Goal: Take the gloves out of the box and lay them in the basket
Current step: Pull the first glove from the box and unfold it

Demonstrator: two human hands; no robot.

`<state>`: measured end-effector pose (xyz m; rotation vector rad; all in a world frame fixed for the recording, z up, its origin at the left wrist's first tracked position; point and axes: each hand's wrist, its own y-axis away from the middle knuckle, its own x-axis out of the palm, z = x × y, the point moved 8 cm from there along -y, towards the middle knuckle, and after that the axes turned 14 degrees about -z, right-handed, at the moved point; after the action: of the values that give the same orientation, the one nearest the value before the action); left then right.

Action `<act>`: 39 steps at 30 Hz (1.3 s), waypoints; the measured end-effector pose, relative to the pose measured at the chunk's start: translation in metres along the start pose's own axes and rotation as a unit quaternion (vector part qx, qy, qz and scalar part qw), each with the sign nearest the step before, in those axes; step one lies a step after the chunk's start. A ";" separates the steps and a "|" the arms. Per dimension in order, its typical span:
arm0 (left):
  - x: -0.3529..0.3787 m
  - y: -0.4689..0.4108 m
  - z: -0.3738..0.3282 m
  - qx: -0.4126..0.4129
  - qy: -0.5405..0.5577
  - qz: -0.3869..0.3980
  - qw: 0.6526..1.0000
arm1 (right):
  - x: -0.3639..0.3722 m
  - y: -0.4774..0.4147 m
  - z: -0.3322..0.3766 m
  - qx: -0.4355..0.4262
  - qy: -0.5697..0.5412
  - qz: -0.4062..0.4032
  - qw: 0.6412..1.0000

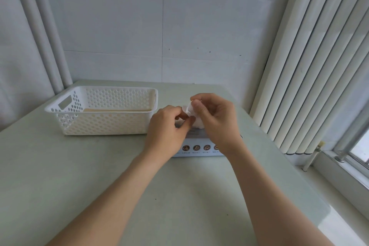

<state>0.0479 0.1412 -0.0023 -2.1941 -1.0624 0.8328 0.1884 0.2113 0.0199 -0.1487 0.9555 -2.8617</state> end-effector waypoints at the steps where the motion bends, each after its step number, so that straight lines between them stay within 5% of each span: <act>1: -0.002 -0.001 0.000 -0.006 0.010 -0.010 1.000 | -0.001 0.000 0.000 0.014 -0.006 -0.001 1.000; 11: -0.012 -0.002 0.006 -0.058 0.078 -0.044 0.994 | 0.011 0.009 -0.017 -0.030 0.262 0.074 0.962; 17: -0.021 -0.006 0.012 -0.103 0.138 -0.083 0.982 | 0.019 0.008 -0.009 -0.099 0.279 0.091 0.951; 27: 0.004 0.006 0.004 0.035 -0.001 0.070 0.997 | -0.012 -0.001 -0.019 0.052 0.097 -0.085 0.990; 30: 0.005 0.009 0.001 0.100 -0.064 0.061 0.991 | -0.019 -0.002 -0.019 0.090 0.040 -0.118 0.988; 39: 0.006 0.009 0.005 0.123 -0.137 0.070 0.980 | -0.038 -0.004 -0.021 0.184 -0.115 -0.199 0.956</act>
<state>0.0517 0.1422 -0.0138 -1.9999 -0.8796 1.2864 0.2226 0.2319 0.0036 -0.6896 0.3694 -3.2178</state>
